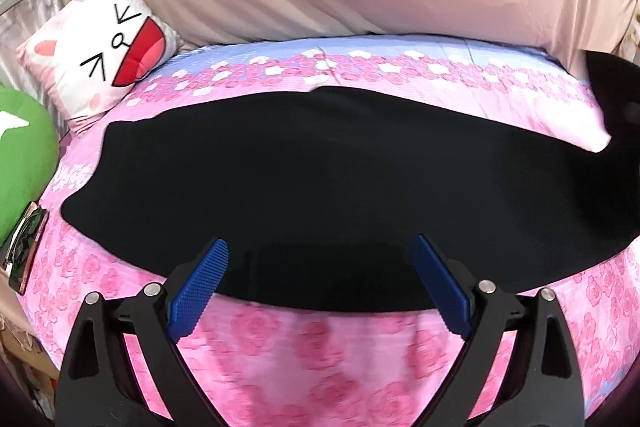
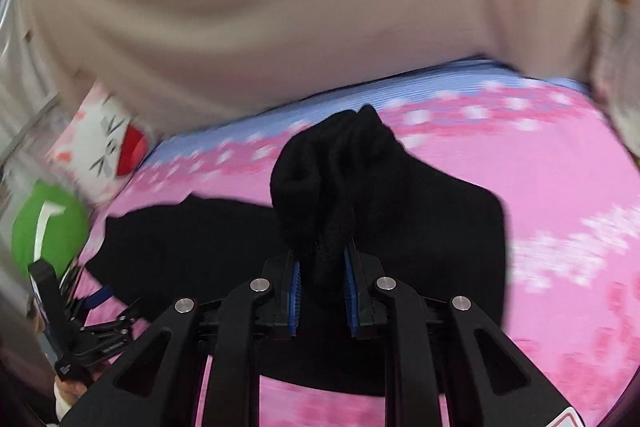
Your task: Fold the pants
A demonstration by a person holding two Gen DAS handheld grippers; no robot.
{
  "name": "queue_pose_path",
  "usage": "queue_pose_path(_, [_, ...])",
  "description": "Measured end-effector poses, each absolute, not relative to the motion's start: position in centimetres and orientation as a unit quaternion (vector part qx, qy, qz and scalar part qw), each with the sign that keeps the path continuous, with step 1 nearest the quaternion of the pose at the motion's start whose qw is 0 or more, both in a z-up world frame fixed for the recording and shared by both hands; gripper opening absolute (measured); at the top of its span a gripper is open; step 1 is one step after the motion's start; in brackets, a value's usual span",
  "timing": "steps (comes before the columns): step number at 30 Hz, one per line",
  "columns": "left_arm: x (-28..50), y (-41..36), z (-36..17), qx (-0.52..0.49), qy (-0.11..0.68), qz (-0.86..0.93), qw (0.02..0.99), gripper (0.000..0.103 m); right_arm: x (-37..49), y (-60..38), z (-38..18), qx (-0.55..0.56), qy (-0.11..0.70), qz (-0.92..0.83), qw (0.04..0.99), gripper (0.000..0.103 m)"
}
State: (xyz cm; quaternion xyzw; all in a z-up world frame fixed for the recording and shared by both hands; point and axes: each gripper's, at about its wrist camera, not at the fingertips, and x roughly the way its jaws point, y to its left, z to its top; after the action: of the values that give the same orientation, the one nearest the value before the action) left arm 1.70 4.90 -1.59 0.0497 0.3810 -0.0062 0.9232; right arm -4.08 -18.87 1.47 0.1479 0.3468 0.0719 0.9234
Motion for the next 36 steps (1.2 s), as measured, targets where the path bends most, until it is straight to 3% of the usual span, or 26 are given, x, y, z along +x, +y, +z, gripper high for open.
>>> queue_pose_path(7, [1.0, 10.9, -1.5, 0.037, 0.378, 0.024, 0.925, 0.092, 0.4, -3.7, -4.8, 0.079, 0.425, 0.138, 0.891, 0.019])
queue_pose_path(11, [1.1, 13.2, -1.8, 0.023, 0.381, 0.035, 0.923, 0.092, 0.5, -1.8, -7.0, 0.049, 0.423, 0.119, 0.897, 0.020])
queue_pose_path(15, [1.5, 14.0, -2.1, 0.008, 0.383, 0.032, 0.923, 0.092, 0.3, -1.8, -5.5, 0.050, 0.406, 0.111, 0.906, 0.020])
queue_pose_path(21, [2.3, 13.2, -2.0, -0.024, 0.398, -0.014, 0.917, 0.092, 0.4, 0.6, -6.7, -0.030, 0.422, 0.118, 0.899, 0.045])
queue_pose_path(24, [2.8, 12.9, -1.3, -0.049, 0.408, -0.047, 0.910, 0.092, -2.5, -1.4, -4.6, 0.013, 0.393, 0.141, 0.909, 0.045])
queue_pose_path(27, [4.1, 11.7, -0.9, -0.089, 0.425, -0.090, 0.896, 0.095, -5.9, -5.8, -2.6, 0.039, 0.356, 0.098, 0.928, 0.056])
queue_pose_path(31, [6.4, 7.2, -1.3, -0.110, 0.446, -0.139, 0.877, 0.095, -9.3, -11.4, -2.5, 0.042, 0.348, 0.001, 0.936, 0.057])
queue_pose_path(36, [9.5, 0.9, -4.7, -0.079, 0.498, -0.131, 0.853, 0.092, -11.8, -17.9, -4.6, 0.122, 0.357, -0.048, 0.925, 0.057])
